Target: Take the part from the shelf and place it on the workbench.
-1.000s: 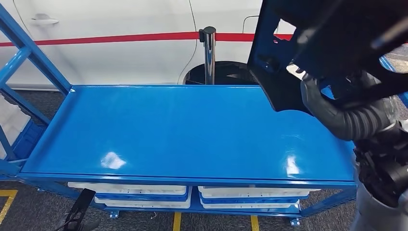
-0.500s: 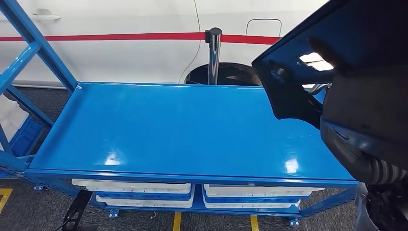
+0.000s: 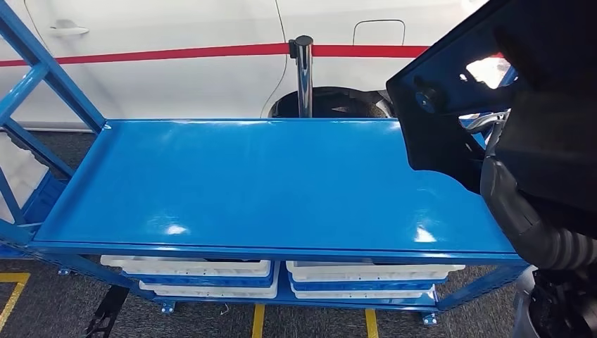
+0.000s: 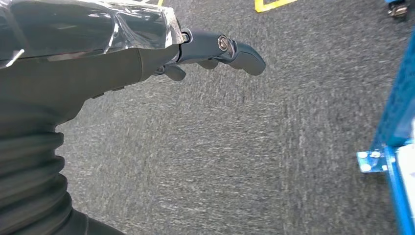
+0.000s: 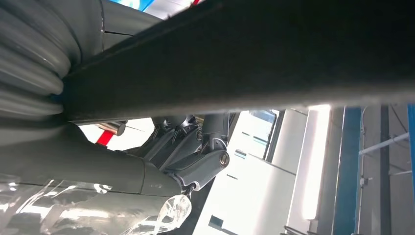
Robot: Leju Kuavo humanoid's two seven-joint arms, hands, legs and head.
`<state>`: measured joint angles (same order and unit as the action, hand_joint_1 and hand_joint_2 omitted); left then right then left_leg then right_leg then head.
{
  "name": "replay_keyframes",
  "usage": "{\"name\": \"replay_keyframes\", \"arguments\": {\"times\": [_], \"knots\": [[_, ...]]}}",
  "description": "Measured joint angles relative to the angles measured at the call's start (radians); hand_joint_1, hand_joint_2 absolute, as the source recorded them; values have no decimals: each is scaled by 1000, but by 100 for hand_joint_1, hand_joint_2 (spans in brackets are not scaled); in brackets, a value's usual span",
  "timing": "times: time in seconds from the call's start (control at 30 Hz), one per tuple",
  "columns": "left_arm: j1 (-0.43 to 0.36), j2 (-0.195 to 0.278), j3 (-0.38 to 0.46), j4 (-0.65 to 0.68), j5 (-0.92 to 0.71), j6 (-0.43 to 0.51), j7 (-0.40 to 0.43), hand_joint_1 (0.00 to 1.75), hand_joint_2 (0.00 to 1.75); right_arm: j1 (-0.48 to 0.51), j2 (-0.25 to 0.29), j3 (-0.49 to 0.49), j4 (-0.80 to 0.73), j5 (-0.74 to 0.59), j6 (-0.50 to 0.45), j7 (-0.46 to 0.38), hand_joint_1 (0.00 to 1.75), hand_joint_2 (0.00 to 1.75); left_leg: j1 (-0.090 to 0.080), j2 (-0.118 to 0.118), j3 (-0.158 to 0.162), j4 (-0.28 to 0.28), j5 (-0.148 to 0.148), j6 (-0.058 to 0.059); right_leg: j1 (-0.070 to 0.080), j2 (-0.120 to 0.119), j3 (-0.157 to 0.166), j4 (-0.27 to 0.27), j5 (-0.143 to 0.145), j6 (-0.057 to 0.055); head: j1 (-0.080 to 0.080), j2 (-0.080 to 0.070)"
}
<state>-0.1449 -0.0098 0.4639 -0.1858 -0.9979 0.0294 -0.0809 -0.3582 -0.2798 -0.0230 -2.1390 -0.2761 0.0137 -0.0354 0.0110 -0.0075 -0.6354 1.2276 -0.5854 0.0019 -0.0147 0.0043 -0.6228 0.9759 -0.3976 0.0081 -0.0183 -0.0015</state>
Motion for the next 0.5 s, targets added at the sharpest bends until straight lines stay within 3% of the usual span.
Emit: {"name": "replay_keyframes", "arguments": {"times": [0.1,0.17,0.23,0.27,0.33,0.4,0.43,0.47,0.5], "knots": [[-2,4,0,0,0,-1,0,0,175,2,7,-7,-5,4,-6,-1,175,175,-7,0,132,-216,71,17,4,2,-15,0,18,6,0,0],[-3,6,0,0,0,-2,0,0,175,5,9,-9,-6,5,-14,-1,175,175,-14,0,168,-285,91,25,6,2,-21,0,31,16,1,0],[2,6,0,0,0,-4,0,0,175,11,10,-14,-6,5,-21,-1,175,175,-15,2,156,-286,104,32,6,4,-26,-4,44,28,1,0],[4,6,0,1,0,-6,0,0,175,14,11,-17,-6,5,-23,-1,175,175,-12,6,150,-287,115,37,6,6,-31,1,37,33,1,0],[6,6,1,1,0,-8,-1,0,175,16,12,-26,-6,3,-26,-1,175,175,-6,16,132,-292,138,51,5,9,-55,59,-31,43,4,0],[7,6,1,1,0,-11,-3,0,175,19,13,-33,-6,0,-29,-1,175,175,-6,24,112,-291,155,58,3,7,-88,189,-134,50,7,0],[8,6,1,1,0,-12,-3,0,175,21,14,-35,-6,-1,-31,-1,175,175,-7,28,102,-291,163,58,3,6,-97,253,-163,52,8,0],[7,6,1,1,0,-14,-3,0,175,21,14,-36,-6,-2,-34,-1,175,175,-7,31,90,-290,172,56,3,5,-96,293,-169,54,8,0],[6,6,1,1,0,-16,-2,0,175,20,15,-37,-6,-2,-37,-1,175,175,-7,34,79,-289,180,54,3,4,-77,297,-152,54,8,0]]}}
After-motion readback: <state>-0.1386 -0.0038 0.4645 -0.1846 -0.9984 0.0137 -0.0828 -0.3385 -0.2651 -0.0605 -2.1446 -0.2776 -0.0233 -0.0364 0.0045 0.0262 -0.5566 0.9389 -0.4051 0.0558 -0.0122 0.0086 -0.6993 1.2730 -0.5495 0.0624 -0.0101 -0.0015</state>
